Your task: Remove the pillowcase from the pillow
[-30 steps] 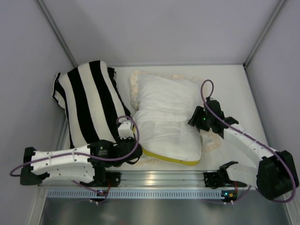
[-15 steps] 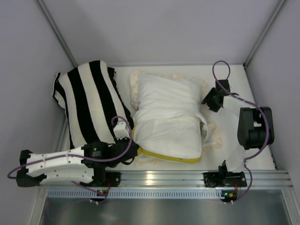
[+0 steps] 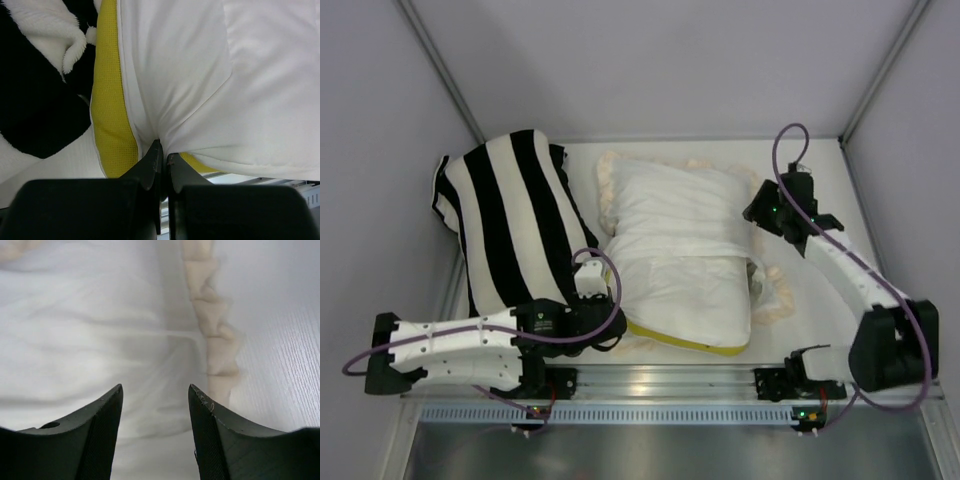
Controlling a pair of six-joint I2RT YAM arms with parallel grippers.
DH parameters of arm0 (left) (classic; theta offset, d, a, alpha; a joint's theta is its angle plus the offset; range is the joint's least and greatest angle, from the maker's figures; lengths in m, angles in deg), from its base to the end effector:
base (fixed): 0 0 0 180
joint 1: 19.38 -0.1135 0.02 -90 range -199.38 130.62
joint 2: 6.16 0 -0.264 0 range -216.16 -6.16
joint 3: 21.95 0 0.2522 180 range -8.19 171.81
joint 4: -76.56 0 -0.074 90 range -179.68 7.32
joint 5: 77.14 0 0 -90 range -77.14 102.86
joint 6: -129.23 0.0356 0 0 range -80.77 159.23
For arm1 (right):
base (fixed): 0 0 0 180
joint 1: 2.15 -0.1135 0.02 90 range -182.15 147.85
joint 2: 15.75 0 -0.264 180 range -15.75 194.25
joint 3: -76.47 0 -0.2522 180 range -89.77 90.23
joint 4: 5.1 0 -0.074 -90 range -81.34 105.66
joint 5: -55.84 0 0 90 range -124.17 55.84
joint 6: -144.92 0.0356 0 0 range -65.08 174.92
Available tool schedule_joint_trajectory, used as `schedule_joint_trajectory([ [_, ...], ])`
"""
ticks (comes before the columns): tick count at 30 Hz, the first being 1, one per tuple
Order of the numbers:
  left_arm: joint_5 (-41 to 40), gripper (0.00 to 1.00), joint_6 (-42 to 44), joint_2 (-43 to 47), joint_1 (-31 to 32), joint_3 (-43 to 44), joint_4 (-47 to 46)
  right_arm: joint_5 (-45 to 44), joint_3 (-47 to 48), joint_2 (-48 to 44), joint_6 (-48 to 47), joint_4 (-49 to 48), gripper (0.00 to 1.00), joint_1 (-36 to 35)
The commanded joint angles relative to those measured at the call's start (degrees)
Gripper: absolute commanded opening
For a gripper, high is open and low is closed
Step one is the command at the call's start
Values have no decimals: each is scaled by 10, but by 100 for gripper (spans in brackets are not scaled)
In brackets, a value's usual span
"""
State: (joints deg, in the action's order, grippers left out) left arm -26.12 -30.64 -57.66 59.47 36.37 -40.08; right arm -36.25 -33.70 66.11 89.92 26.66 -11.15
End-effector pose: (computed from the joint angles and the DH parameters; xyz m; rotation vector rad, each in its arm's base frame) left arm 0.0533 -0.1547 0.2652 -0.0640 2.3165 -0.4472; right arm 0.3048 0.0470 0.2464 0.5486 2.2948 0.3372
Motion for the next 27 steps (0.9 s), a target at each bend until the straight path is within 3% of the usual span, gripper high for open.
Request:
schedule_joint_trajectory([
  [1, -33, 0, 9, -14, -3, 33, 8, -42, -42, -154, -42, 21, 53, -30],
  [5, -36, 0, 15, -18, -3, 37, -2, -9, -109, -347, -43, 72, 52, -40],
  [11, -31, 0, 28, -26, -3, 35, -23, 169, -181, -440, 18, 121, 53, -45],
  [15, -23, 0, 28, -32, -3, 37, -25, 247, -273, -441, 63, 70, 56, -47],
  [18, -17, 0, 28, -31, -3, 36, -27, 316, -331, -418, 125, -65, 65, -47],
  [20, -14, 0, 28, -26, -3, 38, -27, 307, -338, -391, 145, -126, 67, -47],
  [23, -10, 0, 27, -10, -2, 32, -28, 262, -320, -357, 133, -137, 71, -47],
  [27, -9, 0, 24, 9, -2, 23, -28, 270, -305, -337, 148, -165, 73, -47],
])
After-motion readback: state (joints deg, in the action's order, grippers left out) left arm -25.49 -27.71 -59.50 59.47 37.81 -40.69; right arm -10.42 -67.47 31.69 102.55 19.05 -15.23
